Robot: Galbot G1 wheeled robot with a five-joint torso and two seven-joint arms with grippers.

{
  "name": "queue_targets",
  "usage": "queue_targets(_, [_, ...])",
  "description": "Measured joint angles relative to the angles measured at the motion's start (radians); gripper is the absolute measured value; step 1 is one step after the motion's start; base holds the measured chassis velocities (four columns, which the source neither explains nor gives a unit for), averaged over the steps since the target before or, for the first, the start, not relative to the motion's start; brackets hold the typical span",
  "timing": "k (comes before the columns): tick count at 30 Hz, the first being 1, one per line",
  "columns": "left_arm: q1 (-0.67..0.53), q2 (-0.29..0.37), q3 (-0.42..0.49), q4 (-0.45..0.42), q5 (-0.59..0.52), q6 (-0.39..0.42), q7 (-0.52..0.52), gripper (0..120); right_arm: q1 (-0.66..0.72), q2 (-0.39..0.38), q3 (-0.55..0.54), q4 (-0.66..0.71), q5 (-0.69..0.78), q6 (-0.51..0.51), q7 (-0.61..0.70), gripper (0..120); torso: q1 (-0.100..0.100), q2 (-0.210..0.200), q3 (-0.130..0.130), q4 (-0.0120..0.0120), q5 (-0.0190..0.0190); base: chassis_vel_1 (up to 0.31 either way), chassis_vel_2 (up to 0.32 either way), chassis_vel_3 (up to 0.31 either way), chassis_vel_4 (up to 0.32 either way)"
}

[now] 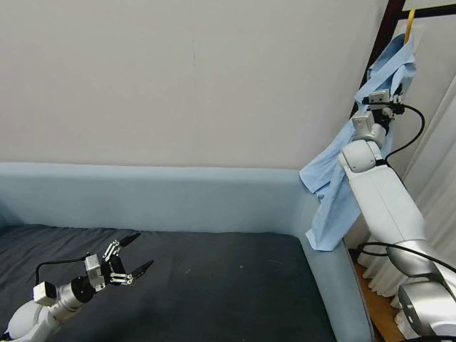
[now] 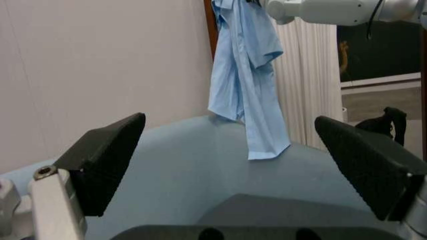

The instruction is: Pick up the clothes from the sofa and hang them on the clothes hanger.

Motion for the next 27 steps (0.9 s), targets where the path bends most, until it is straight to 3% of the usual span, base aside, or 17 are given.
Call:
queue_targets(7, [-0.014, 0.003, 0.011, -0.001, 0.000, 0.000, 0.000, 100, 0.044, 0.000, 0.001, -0.059, 0.001, 0.009, -0.006, 8, 0.000, 0.000, 0.000, -0.0009, 0.0006, 0.000, 0.000, 0.000, 0.000])
queue_targets(18, [0.000, 0.008, -0.005, -0.017, -0.006, 0.000, 0.000, 100, 0.155, 0.012, -0.034, -0.150, 0.016, 0.000, -0.022, 8, 0.000, 0.000, 0.000, -0.0003, 0.0006, 0.000, 0.000, 0.000, 0.000])
queue_targets(27, [0.011, 0.006, -0.018, -0.022, -0.013, -0.005, 0.001, 100, 0.197, 0.013, -0.106, -0.192, 0.211, -0.071, -0.014, 8, 0.000, 0.000, 0.000, -0.0003, 0.0003, 0.000, 0.000, 0.000, 0.000])
